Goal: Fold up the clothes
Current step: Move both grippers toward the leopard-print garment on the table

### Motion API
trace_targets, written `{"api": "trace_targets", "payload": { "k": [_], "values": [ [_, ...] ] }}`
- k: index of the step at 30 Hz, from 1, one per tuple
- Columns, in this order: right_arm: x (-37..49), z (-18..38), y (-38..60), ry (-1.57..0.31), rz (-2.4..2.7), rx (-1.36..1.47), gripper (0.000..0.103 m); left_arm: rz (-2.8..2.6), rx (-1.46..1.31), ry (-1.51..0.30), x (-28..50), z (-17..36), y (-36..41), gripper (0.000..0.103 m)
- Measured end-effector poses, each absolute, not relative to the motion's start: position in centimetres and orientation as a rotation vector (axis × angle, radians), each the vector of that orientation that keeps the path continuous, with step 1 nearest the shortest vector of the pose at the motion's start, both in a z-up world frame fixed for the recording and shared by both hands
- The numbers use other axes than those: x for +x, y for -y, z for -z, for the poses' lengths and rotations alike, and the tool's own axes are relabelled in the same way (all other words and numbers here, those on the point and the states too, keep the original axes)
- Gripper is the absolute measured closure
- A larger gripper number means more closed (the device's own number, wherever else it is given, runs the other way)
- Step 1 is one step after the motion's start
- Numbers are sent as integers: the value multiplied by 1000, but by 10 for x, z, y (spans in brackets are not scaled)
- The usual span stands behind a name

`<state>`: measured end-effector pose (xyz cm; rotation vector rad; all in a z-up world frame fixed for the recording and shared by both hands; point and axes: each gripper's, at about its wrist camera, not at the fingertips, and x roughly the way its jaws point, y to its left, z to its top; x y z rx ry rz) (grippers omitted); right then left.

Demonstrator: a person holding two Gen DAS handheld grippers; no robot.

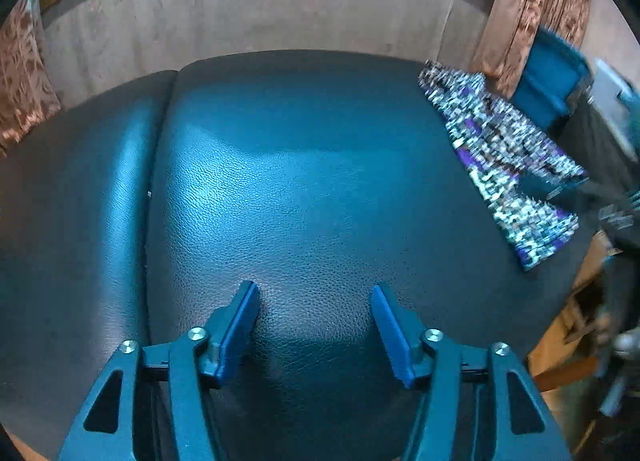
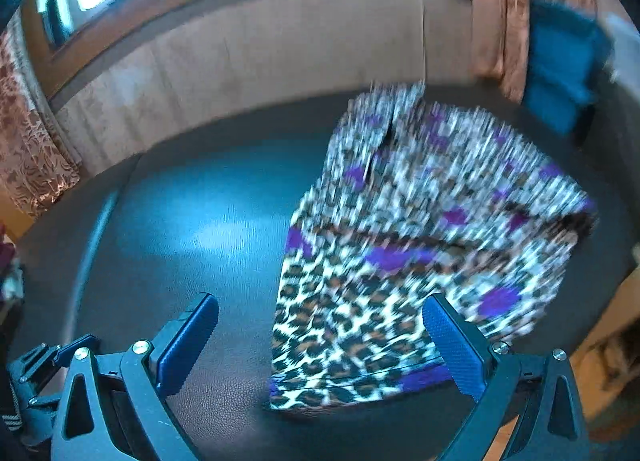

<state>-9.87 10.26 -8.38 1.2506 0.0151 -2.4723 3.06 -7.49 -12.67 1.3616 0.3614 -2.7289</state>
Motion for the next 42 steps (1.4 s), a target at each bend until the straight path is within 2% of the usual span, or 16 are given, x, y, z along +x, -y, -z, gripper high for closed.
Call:
{"api": "trace_targets", "payload": {
  "k": [3, 9, 16, 19, 22, 26, 29, 34, 38, 42],
  "values": [
    [-103, 108, -99, -1, 2410, 1357, 0, 2745, 1338, -370, 36, 129, 72, 36],
    [-82, 119, -84, -209, 2455, 1325, 0, 2809, 1267, -460, 51, 136, 76, 24],
    [-69, 118, -78, -242, 2454, 1274, 0, 2860, 1260, -745, 56, 133, 100, 24],
    [-53, 116, -65, -303, 2367, 1216, 0, 2842, 1289, -840, 59, 127, 111, 28],
    [-32, 114, -53, -347, 2290, 1155, 0, 2780, 1289, -896, 65, 122, 119, 30],
    [-10, 110, -45, -370, 2176, 1163, 0, 2738, 1284, -853, 73, 114, 128, 30],
    [-6, 98, -56, -300, 2050, 1199, 0, 2707, 1297, -814, 74, 110, 135, 31],
    [-27, 65, -112, -48, 2078, 1190, 0, 2686, 1326, -780, 66, 112, 136, 31],
    [-82, 40, -184, 222, 2292, 1148, 0, 2714, 1328, -717, 49, 108, 123, 34],
    [-151, 35, -219, 356, 2430, 1203, 0, 2847, 1273, -690, 19, 83, 98, 34]
  ]
}}
